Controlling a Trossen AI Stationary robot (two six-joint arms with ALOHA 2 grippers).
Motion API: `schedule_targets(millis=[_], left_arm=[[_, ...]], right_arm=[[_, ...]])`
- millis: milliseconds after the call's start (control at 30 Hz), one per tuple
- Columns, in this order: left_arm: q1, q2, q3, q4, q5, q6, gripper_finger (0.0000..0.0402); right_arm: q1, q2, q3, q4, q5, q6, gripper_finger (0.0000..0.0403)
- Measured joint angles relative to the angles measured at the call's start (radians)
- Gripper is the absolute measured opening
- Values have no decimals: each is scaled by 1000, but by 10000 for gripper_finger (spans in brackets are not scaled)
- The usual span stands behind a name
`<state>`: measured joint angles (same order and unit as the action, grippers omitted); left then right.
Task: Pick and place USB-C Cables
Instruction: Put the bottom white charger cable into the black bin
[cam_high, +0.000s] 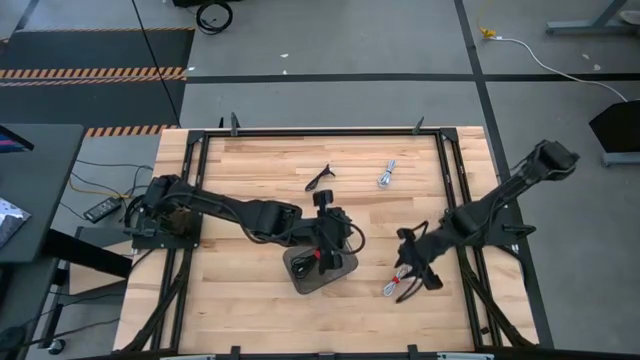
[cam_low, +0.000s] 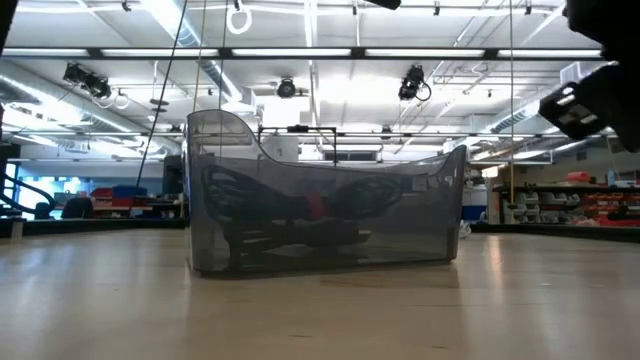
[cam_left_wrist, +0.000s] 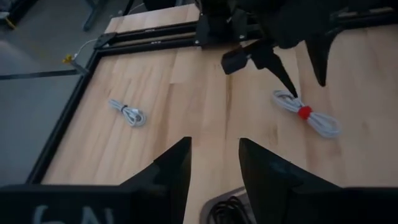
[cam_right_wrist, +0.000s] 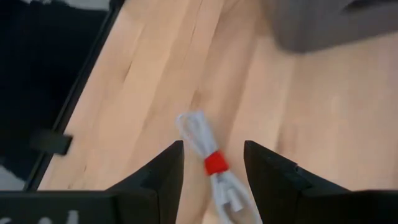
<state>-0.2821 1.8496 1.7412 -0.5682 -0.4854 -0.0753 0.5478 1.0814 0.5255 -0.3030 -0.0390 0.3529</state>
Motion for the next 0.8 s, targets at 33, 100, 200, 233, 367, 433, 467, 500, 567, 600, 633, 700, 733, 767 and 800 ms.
schedule_targets(millis=[33, 100, 200, 233, 367, 433, 467, 500, 567, 600, 633, 700, 733, 767, 800], left_arm=[[-9, 0, 0, -1, 0, -6, 142], [-26, 0, 0, -6, 1, -17, 142], [-54, 0, 0, -6, 1, -19, 142], [-63, 0, 0, -6, 1, -22, 142], [-94, 0, 0, -5, 1, -60, 142], [-108, 0, 0, -5, 1, -71, 142], [-115, 0, 0, -4, 1, -72, 142], [-120, 0, 0, -4, 1, -72, 142], [-130, 0, 0, -3, 1, -84, 142], [-133, 0, 0, -3, 1, -101, 142], [-135, 0, 0, -3, 1, -114, 142], [-139, 0, 0, -3, 1, -136, 142], [-140, 0, 0, -4, 1, -146, 142], [-143, 0, 0, -4, 1, -151, 142], [-144, 0, 0, -4, 1, -156, 142]], right_arm=[[15, 17, 0, 0, 7, 9, 177], [42, 48, 0, -12, 24, 16, 179], [63, 96, 0, -16, 59, 22, 181], [66, 110, 0, -18, 72, 22, 182], [65, 155, 0, -18, 97, 21, 185], [65, 172, 0, -18, 91, 21, 186], [66, 180, 0, -20, 91, 22, 186], [68, 187, 0, -20, 88, 22, 186], [74, 203, 0, -21, 81, 22, 186], [76, 211, 0, -19, 79, 21, 186], [77, 220, 0, -19, 78, 20, 186], [78, 239, 0, -20, 79, 22, 186], [78, 248, 0, -20, 81, 22, 185], [78, 259, 0, -20, 85, 22, 185], [78, 270, 0, -21, 92, 22, 185]])
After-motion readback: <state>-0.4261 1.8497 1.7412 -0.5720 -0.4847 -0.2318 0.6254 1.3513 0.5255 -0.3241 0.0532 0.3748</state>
